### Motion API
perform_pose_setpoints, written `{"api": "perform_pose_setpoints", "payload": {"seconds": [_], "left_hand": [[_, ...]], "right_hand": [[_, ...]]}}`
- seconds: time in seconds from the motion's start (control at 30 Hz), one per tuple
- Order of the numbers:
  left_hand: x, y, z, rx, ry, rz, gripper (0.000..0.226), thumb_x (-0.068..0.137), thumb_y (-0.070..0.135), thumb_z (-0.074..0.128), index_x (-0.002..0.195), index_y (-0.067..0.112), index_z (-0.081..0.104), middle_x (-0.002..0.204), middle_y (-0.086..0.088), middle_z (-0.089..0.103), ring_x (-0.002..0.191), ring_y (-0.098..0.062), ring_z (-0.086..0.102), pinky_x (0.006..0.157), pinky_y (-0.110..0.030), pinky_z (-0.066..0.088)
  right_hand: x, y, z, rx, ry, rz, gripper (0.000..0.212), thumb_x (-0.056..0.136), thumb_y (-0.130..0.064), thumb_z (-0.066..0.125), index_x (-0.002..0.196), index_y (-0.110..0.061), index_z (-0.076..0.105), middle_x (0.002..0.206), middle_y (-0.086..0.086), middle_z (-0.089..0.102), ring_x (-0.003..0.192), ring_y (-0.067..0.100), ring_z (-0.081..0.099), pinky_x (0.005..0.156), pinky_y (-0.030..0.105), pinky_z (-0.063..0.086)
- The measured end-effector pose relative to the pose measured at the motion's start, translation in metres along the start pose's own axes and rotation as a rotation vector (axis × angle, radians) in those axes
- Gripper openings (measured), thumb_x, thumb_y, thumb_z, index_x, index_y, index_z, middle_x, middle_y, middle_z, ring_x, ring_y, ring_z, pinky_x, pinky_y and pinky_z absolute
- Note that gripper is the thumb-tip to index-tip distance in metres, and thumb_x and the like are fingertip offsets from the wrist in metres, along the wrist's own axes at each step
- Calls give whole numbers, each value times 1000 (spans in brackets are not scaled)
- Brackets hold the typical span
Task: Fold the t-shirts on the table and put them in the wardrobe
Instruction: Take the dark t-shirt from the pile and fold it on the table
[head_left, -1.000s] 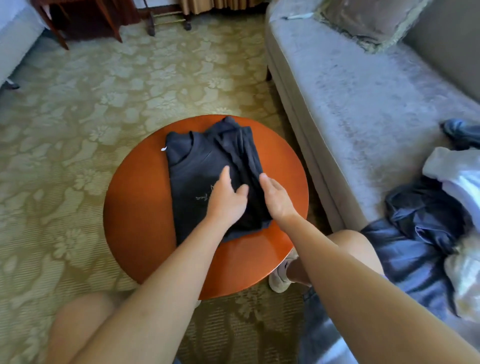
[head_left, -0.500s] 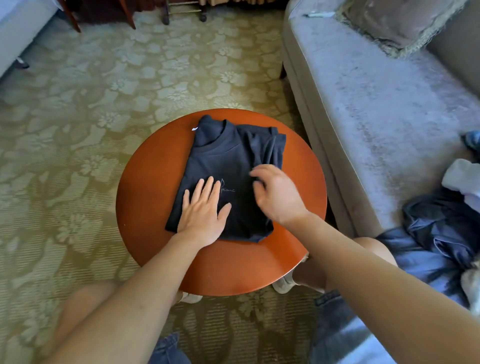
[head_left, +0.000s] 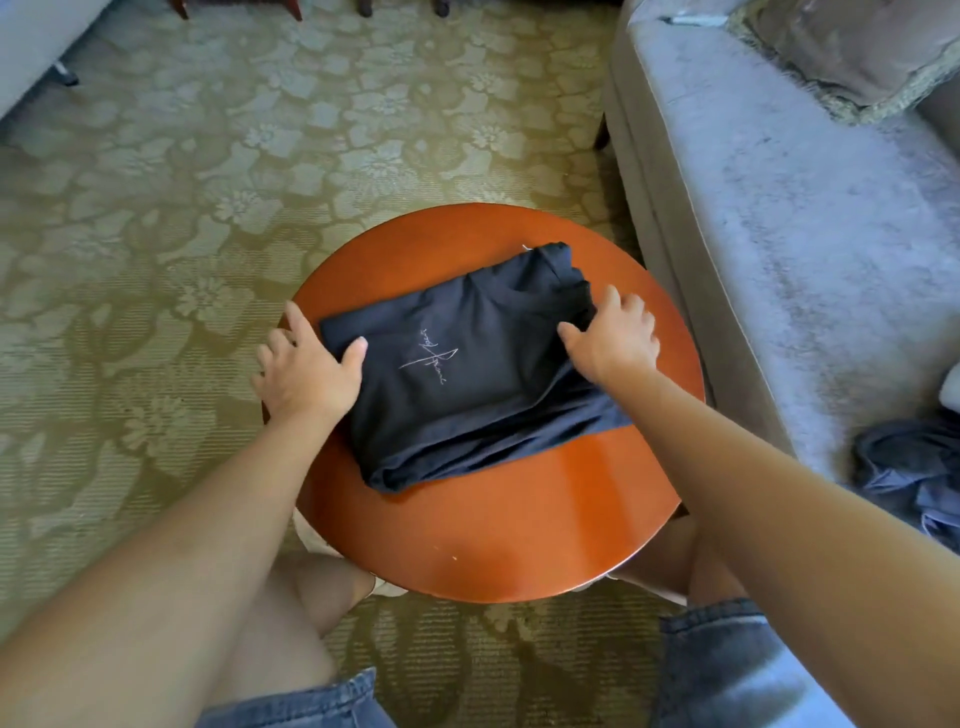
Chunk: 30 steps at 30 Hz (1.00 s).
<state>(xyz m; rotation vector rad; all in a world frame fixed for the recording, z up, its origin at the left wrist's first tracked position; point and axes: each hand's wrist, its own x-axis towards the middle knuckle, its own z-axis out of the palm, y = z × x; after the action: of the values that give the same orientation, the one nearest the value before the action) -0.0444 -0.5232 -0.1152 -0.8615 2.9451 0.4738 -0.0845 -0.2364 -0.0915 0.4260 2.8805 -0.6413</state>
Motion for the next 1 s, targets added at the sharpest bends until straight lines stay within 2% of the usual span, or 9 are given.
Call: {"api": "perform_pose_setpoints", "payload": {"seconds": [0.1, 0.17, 0.27, 0.4, 0.53, 0.7, 0.8, 0.9, 1.0], "left_hand": [[-15, 12, 1, -191, -46, -56, 95, 86, 53, 63, 155, 14, 9, 148, -20, 35, 135, -39, 33, 106, -49, 34], [-23, 17, 1, -334, -85, -157, 95, 85, 45, 69, 154, 12, 13, 146, -19, 42, 133, -39, 41, 106, -45, 36], [-29, 17, -5, -450, -149, -232, 96, 82, 38, 75, 153, 8, 17, 146, -16, 45, 132, -36, 45, 105, -42, 38], [-32, 14, -9, -338, -245, -138, 98, 88, 29, 70, 156, 19, 1, 142, -14, 49, 127, -37, 49, 103, -41, 41], [-55, 20, -10, -260, -211, -4, 85, 97, 18, 54, 156, 31, -6, 121, -18, 61, 111, -39, 57, 94, -42, 44], [-73, 11, -11, -281, -187, 12, 75, 99, 14, 50, 157, 26, 3, 128, -20, 57, 120, -41, 51, 97, -42, 39], [-77, 6, -15, -293, -206, 24, 66, 98, 11, 49, 153, 27, 18, 106, -14, 59, 108, -39, 55, 88, -41, 41], [-79, 11, -27, -334, -175, 65, 38, 95, 6, 48, 128, 24, 43, 83, -9, 56, 79, -32, 55, 67, -35, 38], [-81, 34, -46, -356, -134, 197, 28, 93, 2, 46, 105, 24, 60, 100, -10, 64, 80, -30, 55, 70, -32, 39]], "right_hand": [[9, -4, 2, 104, -117, 138, 78, 89, -47, 63, 148, -13, 24, 149, 14, 30, 138, 36, 28, 108, 50, 33], [13, -8, 2, 256, -154, 140, 78, 88, -39, 67, 146, -11, 24, 146, 16, 33, 131, 38, 38, 97, 45, 41], [18, -5, -7, 445, -213, 176, 73, 86, -30, 72, 140, -6, 29, 137, 16, 46, 121, 34, 49, 81, 36, 39], [16, 3, -17, 518, -264, 169, 86, 83, -26, 76, 147, -5, 23, 143, 15, 42, 128, 33, 44, 90, 37, 41], [-3, 7, -18, 569, -369, 140, 106, 78, -24, 81, 154, -13, 7, 152, 11, 33, 137, 34, 36, 107, 46, 39], [-29, 28, -11, 597, -336, 52, 111, 85, -18, 75, 155, -19, -11, 160, 7, 21, 143, 31, 28, 108, 35, 33], [-50, 35, -9, 601, -232, -45, 100, 90, -13, 67, 156, -28, -7, 159, 3, 26, 140, 28, 36, 98, 26, 34], [-66, 35, -16, 605, -134, -109, 91, 93, -10, 61, 156, -33, 0, 151, 8, 40, 132, 27, 44, 92, 22, 33], [-78, 43, -40, 625, -85, -100, 85, 95, -10, 59, 156, -32, 5, 154, 7, 36, 135, 27, 41, 93, 23, 32]]}}
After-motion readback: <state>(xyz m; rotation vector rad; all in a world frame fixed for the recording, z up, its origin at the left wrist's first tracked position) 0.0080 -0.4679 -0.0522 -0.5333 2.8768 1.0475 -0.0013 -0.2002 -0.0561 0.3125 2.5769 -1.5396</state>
